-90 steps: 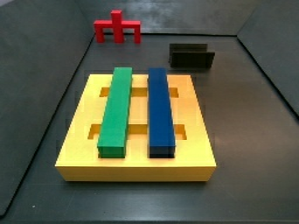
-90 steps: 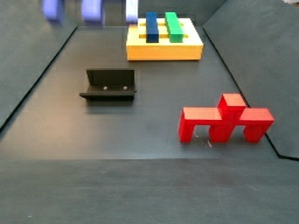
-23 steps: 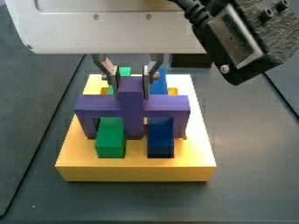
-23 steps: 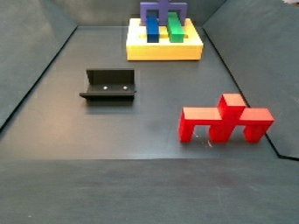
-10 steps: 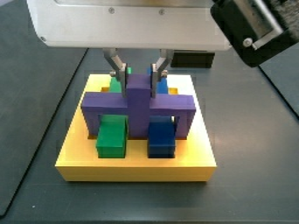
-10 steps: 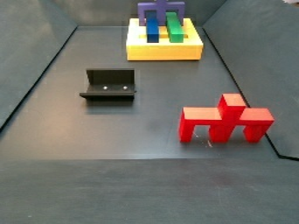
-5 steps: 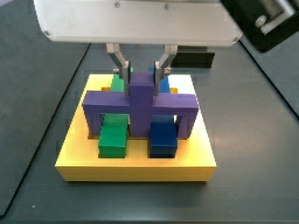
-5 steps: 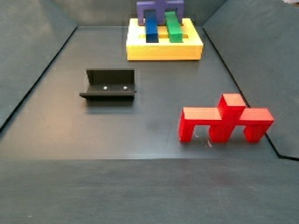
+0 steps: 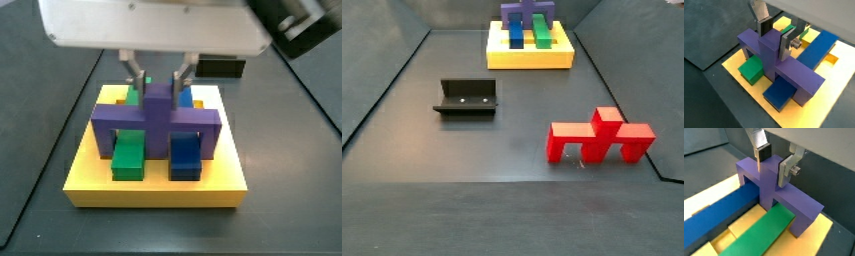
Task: Pick up the purple object. Move up. Place the purple object on the fixture. Regrasp the purple object. Move to above the board. Insert the purple object.
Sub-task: Insert the purple object.
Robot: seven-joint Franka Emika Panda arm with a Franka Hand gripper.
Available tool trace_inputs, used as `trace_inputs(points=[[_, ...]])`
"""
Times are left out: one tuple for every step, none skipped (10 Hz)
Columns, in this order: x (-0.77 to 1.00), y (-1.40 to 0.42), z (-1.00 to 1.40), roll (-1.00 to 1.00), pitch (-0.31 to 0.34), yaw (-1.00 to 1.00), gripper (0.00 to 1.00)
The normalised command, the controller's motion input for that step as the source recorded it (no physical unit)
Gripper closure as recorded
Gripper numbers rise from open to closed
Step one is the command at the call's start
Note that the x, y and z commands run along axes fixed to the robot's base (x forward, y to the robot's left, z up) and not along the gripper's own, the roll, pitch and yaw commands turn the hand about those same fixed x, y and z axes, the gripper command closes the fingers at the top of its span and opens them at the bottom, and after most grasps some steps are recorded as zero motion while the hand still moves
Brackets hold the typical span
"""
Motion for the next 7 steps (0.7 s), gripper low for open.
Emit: trace_inputs(points=[[-0.13, 0.0, -0.05, 0.25, 0.0, 0.0, 1.0], [-0.06, -0.07, -0.09, 0.27, 0.0, 0.0, 1.0], [0.0, -0.15, -0.25, 0.35, 0.0, 0.03, 1.0], [0.13, -0.14, -0.41, 0.33, 0.0, 0.0, 1.0], [0.11, -0.05, -0.59, 0.28, -0.073, 0.0, 1.0], [0.13, 0.0, -0.56, 0.21, -0.08, 0.0, 1.0], [0.14, 0.02, -0.29, -0.06, 0.0, 0.0, 1.0]])
